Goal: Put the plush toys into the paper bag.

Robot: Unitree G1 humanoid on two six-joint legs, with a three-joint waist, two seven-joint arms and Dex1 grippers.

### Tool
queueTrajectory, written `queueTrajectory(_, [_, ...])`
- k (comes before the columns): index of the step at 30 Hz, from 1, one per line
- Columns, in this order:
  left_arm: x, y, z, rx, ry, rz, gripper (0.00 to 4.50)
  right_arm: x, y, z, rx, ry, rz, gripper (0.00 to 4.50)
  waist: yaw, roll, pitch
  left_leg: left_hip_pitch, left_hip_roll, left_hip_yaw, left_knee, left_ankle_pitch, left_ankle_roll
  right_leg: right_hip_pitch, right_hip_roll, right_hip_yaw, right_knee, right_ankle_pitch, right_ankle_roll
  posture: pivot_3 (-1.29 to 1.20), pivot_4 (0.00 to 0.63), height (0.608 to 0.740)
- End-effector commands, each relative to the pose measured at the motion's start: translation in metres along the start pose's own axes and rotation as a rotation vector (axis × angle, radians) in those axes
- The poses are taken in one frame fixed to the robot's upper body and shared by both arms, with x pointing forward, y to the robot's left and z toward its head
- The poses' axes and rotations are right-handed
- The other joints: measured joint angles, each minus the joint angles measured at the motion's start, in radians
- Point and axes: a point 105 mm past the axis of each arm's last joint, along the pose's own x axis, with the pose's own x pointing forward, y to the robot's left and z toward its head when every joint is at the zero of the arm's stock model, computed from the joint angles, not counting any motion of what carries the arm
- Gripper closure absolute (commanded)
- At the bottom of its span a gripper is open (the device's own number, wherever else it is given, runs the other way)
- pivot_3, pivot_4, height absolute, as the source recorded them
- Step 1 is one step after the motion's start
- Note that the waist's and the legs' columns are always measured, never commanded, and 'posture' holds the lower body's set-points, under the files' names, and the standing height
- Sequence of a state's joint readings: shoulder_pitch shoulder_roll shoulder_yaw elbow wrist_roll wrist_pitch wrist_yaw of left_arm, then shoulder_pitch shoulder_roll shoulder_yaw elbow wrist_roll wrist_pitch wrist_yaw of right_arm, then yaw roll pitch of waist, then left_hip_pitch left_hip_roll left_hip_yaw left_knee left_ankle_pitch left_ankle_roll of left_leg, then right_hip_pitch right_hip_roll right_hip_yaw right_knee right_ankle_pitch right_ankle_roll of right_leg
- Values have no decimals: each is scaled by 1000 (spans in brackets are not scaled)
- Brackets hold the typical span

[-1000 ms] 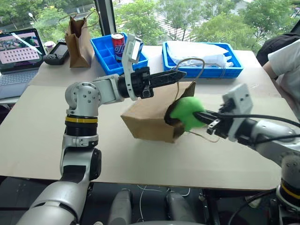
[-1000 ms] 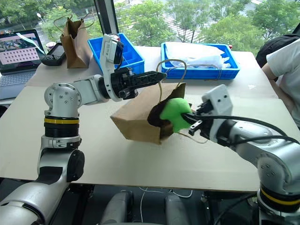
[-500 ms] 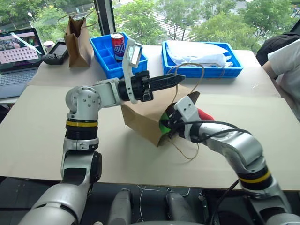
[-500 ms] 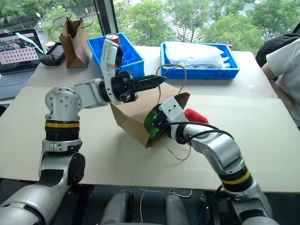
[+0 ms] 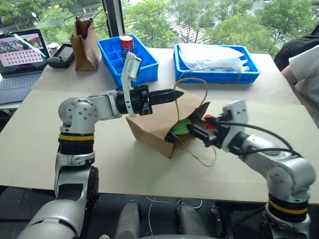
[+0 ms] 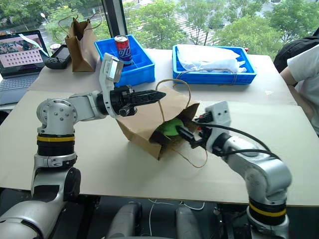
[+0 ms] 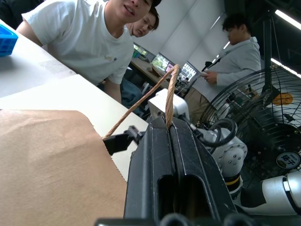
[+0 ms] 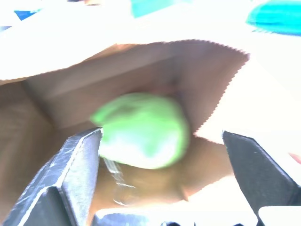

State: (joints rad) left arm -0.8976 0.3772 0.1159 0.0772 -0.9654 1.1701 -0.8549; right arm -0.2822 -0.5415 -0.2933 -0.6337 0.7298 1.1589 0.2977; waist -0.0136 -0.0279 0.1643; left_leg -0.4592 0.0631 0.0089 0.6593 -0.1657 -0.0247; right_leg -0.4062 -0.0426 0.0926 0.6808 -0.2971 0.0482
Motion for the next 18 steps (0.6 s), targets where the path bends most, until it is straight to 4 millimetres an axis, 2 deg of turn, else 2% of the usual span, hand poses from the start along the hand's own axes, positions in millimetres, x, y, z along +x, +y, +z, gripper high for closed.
queueTrajectory(1, [2, -8, 3, 43, 5, -27, 4500, -23, -37, 15, -118, -4, -137, 52, 0, 0, 0, 0, 0, 0, 0, 0, 0, 0, 0, 0, 0, 0, 0, 0, 150, 689])
queueTrajectory(3, [3, -9, 2, 43, 9, -29, 4500, -19, -60, 9, -160, 34, -202, 52, -2, 0, 0, 0, 0, 0, 0, 0, 0, 0, 0, 0, 0, 0, 0, 0, 150, 689])
queueTrajectory(5, [3, -9, 1, 45, 13, -29, 4500, -5, -76, -4, -211, 95, -214, 52, -8, 0, 0, 1, 0, 0, 0, 0, 0, 1, 0, 0, -1, -1, 2, 0, 150, 689])
queueTrajectory(11, [2, -10, 3, 56, 18, -23, 4500, 39, -100, -40, -218, 170, -181, 52, -28, 1, 1, 2, 0, 1, 0, 0, 0, 1, 1, 2, 0, -1, 2, 0, 150, 689])
queueTrajectory(15, [0, -11, 3, 62, 19, -11, 4500, 58, -107, -59, -194, 182, -162, 52, -28, 1, 1, 2, -1, 1, 0, 0, 0, 1, 0, 2, 0, 0, 0, 0, 150, 689])
queueTrajectory(18, [-1, -11, 3, 63, 22, -7, 4500, 63, -104, -70, -152, 181, -135, 802, -28, 1, 1, 2, -1, 0, 0, 0, 0, 2, 0, 1, 0, 0, 0, 0, 150, 689])
